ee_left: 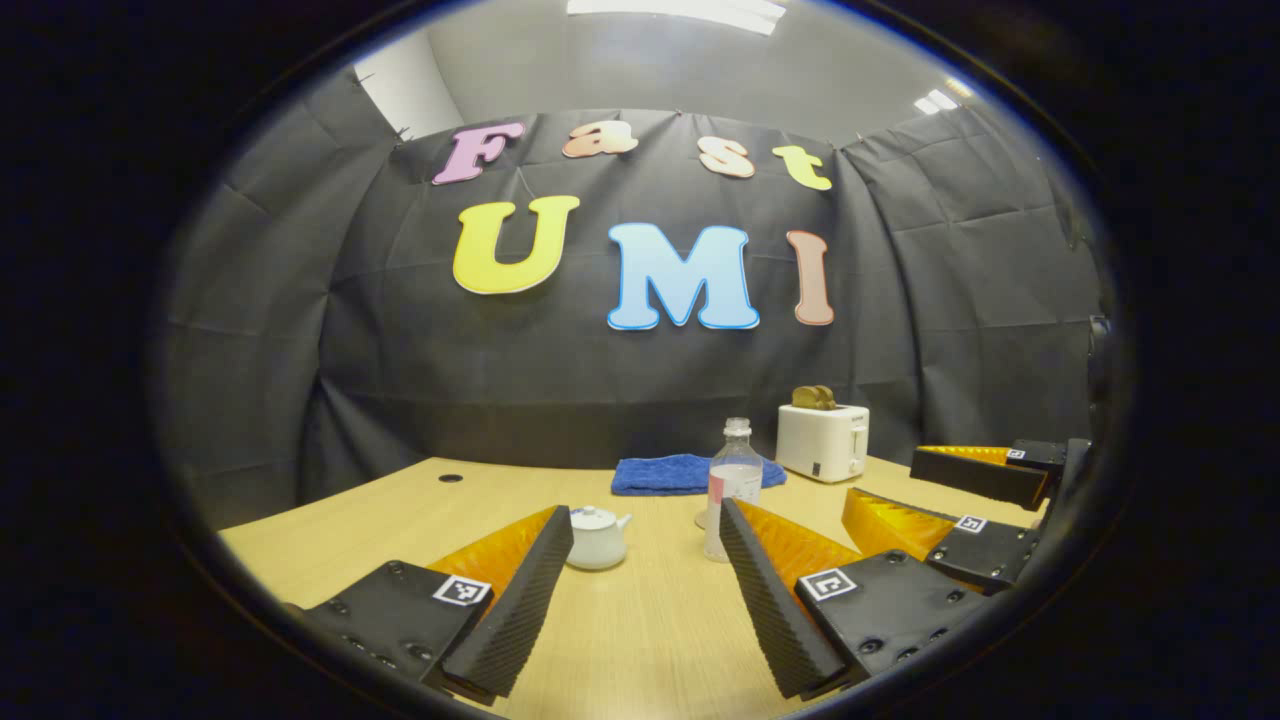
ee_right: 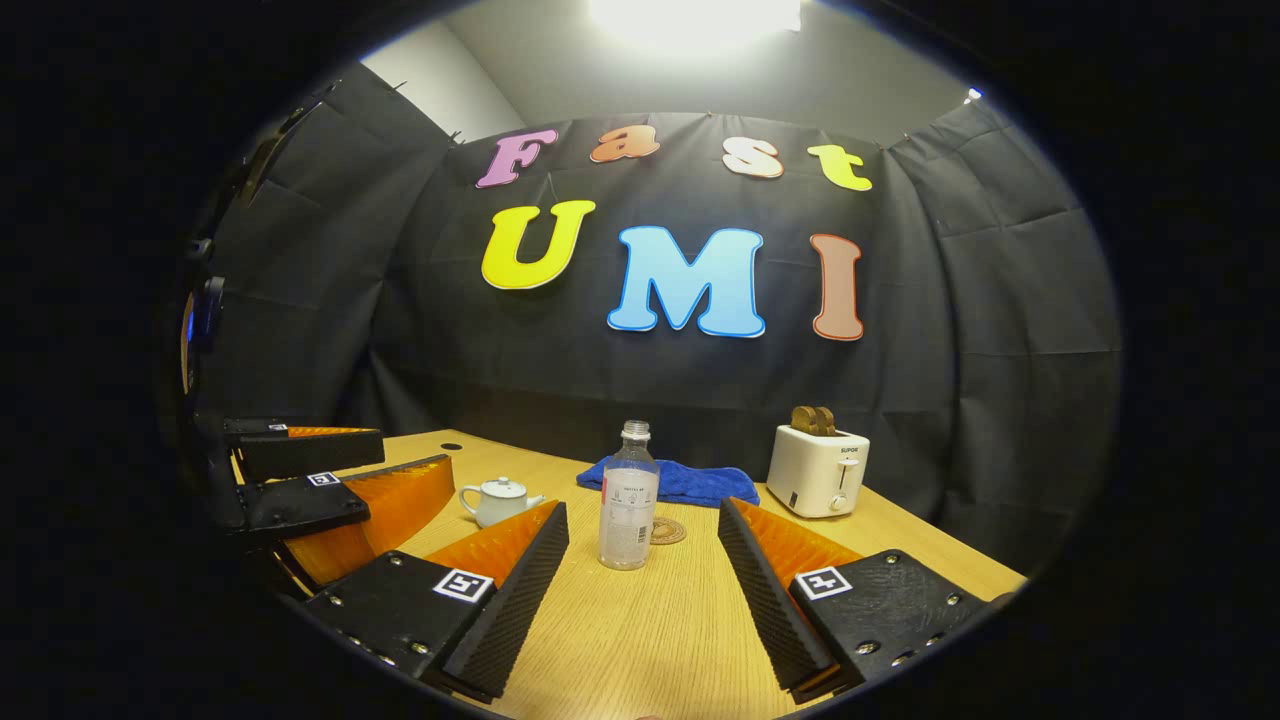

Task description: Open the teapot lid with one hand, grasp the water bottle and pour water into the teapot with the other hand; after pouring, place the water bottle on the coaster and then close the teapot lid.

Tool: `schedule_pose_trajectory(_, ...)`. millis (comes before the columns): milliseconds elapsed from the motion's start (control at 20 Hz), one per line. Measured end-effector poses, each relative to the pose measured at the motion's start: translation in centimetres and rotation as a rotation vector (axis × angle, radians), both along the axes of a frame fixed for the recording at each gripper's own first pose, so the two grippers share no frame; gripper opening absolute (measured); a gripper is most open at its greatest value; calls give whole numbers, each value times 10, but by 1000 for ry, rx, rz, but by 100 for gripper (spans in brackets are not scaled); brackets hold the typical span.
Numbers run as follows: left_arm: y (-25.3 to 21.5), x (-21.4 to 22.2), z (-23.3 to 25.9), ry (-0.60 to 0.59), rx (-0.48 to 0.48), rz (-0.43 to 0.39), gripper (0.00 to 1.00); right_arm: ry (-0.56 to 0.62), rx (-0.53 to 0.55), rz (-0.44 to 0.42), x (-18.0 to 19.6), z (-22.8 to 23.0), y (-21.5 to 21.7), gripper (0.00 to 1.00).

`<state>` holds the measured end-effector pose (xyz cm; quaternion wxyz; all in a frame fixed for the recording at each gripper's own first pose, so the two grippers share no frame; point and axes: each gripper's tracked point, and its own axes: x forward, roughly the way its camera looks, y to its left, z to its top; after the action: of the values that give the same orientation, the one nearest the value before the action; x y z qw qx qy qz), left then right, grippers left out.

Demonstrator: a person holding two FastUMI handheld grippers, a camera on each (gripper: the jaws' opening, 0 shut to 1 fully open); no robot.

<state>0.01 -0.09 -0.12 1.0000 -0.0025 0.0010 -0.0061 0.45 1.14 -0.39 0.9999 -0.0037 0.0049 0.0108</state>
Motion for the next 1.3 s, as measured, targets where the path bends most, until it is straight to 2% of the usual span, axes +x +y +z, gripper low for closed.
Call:
schedule_pose_trajectory(250, 7, 4, -9, 18, 23, 19, 99, 21, 6, 3, 9, -10, 2, 94)
schedule_pose_trajectory(400, 16, 17, -16, 38, 4, 9, 99, 43, -9, -4, 20, -16, 1, 94)
schedule_pose_trajectory(850, 33, 96, -46, 131, 29, -55, 99, 91, 39, -24, 80, -26, 2, 94)
schedule_pose_trajectory(1050, 34, 130, -61, 166, 28, -97, 99, 135, 40, -33, 110, -37, 4, 94)
schedule_pose_trajectory(1300, 34, 166, -68, 175, 28, -144, 99, 203, 89, -37, 144, -52, 8, 94)
